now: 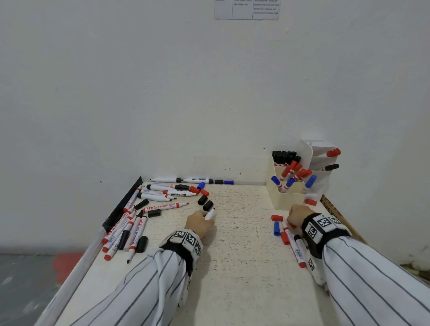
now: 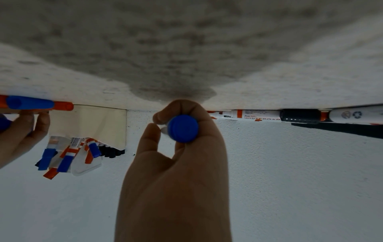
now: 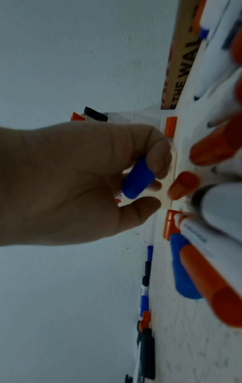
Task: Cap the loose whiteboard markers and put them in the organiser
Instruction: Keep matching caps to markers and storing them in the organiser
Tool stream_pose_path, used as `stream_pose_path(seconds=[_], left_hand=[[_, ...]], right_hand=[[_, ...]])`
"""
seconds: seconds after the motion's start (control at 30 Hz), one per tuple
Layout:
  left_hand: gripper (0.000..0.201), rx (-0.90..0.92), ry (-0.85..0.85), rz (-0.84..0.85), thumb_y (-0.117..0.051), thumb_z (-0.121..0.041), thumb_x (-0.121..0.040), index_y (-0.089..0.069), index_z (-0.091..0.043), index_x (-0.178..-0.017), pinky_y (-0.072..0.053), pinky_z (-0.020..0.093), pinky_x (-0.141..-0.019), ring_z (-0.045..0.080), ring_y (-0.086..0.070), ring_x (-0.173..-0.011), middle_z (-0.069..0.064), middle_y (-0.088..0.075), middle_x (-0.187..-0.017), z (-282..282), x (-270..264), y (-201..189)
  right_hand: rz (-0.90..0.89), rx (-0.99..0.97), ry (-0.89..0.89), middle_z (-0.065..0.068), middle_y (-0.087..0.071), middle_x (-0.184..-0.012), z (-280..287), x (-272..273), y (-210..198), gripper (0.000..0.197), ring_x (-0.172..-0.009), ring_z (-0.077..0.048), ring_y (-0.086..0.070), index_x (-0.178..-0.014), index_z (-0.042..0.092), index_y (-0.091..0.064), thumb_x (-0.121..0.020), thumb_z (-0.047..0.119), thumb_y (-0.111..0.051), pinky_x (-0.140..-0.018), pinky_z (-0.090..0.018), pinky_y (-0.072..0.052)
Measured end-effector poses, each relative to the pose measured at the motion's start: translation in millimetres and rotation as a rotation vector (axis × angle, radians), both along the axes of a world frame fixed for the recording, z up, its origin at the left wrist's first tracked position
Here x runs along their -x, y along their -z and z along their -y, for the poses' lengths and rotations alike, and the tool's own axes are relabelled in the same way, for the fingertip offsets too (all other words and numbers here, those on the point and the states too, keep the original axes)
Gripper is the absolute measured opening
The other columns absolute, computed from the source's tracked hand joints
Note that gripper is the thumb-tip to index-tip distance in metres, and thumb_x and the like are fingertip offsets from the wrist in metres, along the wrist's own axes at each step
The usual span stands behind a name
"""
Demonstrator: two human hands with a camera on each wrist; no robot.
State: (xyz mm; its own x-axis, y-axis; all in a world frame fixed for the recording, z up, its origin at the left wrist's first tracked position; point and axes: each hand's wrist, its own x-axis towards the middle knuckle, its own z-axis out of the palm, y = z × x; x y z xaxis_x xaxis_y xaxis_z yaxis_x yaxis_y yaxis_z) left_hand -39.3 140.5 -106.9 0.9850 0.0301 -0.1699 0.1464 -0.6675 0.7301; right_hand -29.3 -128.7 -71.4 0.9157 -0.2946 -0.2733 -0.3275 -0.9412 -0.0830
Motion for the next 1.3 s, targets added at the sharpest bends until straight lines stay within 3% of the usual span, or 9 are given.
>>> stream_pose_path(seconds=[0.17,0.33,0.47,0.67,0.8,0.93,1.07,1.13,1.3], left_hand=[[0.040,-0.016,0.053,0.039,-0.057,-0.028,-0.091,-0.055,-0.011,-0.127,-0.043,0.026,-0.083,0.023,-0.055,-0.110,0.009,-0.058,-0.124,1.8,-0.5,0.1],[0.035,0.130,0.052,0.044,-0.065,-0.026,-0.086,-0.056,-0.013,-0.117,-0.051,0.031,-0.077,0.018,-0.056,-0.086,0.007,-0.059,-0.111,5.1,1.5,-0.9],[0.027,0.180,0.062,0.080,-0.067,-0.017,-0.085,-0.059,-0.013,-0.110,-0.053,0.033,-0.083,0.017,-0.056,-0.087,0.002,-0.056,-0.100,5.7,3.9,-1.8],[0.028,0.216,0.075,0.148,-0.073,-0.012,-0.077,-0.063,-0.020,-0.103,-0.052,0.033,-0.083,0.017,-0.056,-0.090,-0.001,-0.057,-0.095,7.8,7.8,-2.4],[0.030,0.219,0.132,0.176,-0.076,-0.013,-0.075,-0.064,-0.021,-0.102,-0.052,0.037,-0.087,0.018,-0.059,-0.097,0.001,-0.061,-0.100,9.8,8.1,-5.1],[0.034,0.205,0.120,0.227,-0.077,-0.014,-0.074,-0.066,-0.017,-0.106,-0.041,0.010,-0.067,0.010,-0.055,-0.088,-0.001,-0.062,-0.097,12.9,8.6,-4.9],[0.030,0.172,0.115,0.236,-0.070,-0.022,-0.081,-0.068,-0.014,-0.109,-0.038,0.005,-0.062,0.007,-0.057,-0.083,-0.001,-0.066,-0.095,14.1,10.3,-4.3],[0.028,0.141,0.125,0.232,-0.068,-0.022,-0.083,-0.068,-0.014,-0.110,-0.041,0.009,-0.065,0.008,-0.058,-0.080,0.002,-0.070,-0.097,14.0,10.9,-4.4],[0.024,0.145,0.094,0.280,-0.074,-0.022,-0.078,-0.068,-0.018,-0.101,-0.036,0.005,-0.062,0.008,-0.057,-0.083,-0.003,-0.066,-0.094,11.6,12.3,-6.1]], right_hand=[[0.124,-0.102,-0.018,-0.015,-0.055,-0.125,-10.1,0.2,-19.5,0.034,-0.117,-0.027,-0.053,-0.127,-0.001,-0.049,-0.096,0.012,-0.042,-0.097,-0.030,-0.042],[0.243,-0.441,-0.126,-0.002,-0.050,-0.100,-36.0,-4.8,-28.5,0.029,-0.091,-0.017,-0.050,-0.113,0.010,-0.050,-0.088,0.016,-0.062,-0.073,-0.025,-0.044],[0.365,-0.655,-0.191,-0.004,-0.052,-0.098,-58.8,-8.0,-19.4,0.016,-0.085,-0.017,-0.051,-0.090,0.016,-0.052,-0.083,0.008,-0.065,-0.076,-0.028,-0.043],[0.463,-0.795,-0.278,0.001,-0.057,-0.098,-81.7,0.1,-6.1,0.023,-0.085,-0.012,-0.052,-0.090,0.015,-0.056,-0.078,-0.002,-0.066,-0.064,-0.011,-0.039],[0.390,-0.795,-0.360,0.002,-0.060,-0.097,-87.3,1.5,-1.9,0.026,-0.078,-0.008,-0.054,-0.081,0.025,-0.057,-0.077,0.003,-0.070,-0.066,-0.014,-0.041],[0.349,-0.810,-0.386,0.003,-0.060,-0.096,-93.6,4.6,1.9,0.016,-0.082,-0.012,-0.055,-0.086,0.024,-0.060,-0.082,0.010,-0.066,-0.073,-0.020,-0.045],[0.372,-0.938,-0.322,-0.004,-0.062,-0.098,-96.9,4.9,4.9,0.017,-0.083,-0.017,-0.059,-0.092,0.023,-0.058,-0.086,0.008,-0.060,-0.081,-0.030,-0.052],[0.346,-0.983,-0.249,-0.005,-0.062,-0.095,-97.4,4.5,6.5,0.020,-0.077,-0.016,-0.061,-0.102,0.020,-0.054,-0.086,0.011,-0.063,-0.075,-0.027,-0.053],[0.309,-0.946,-0.232,-0.003,-0.059,-0.075,-98.6,5.8,6.0,0.009,-0.056,-0.011,-0.049,-0.089,0.018,-0.058,-0.090,0.026,-0.059,-0.053,-0.021,-0.042]])
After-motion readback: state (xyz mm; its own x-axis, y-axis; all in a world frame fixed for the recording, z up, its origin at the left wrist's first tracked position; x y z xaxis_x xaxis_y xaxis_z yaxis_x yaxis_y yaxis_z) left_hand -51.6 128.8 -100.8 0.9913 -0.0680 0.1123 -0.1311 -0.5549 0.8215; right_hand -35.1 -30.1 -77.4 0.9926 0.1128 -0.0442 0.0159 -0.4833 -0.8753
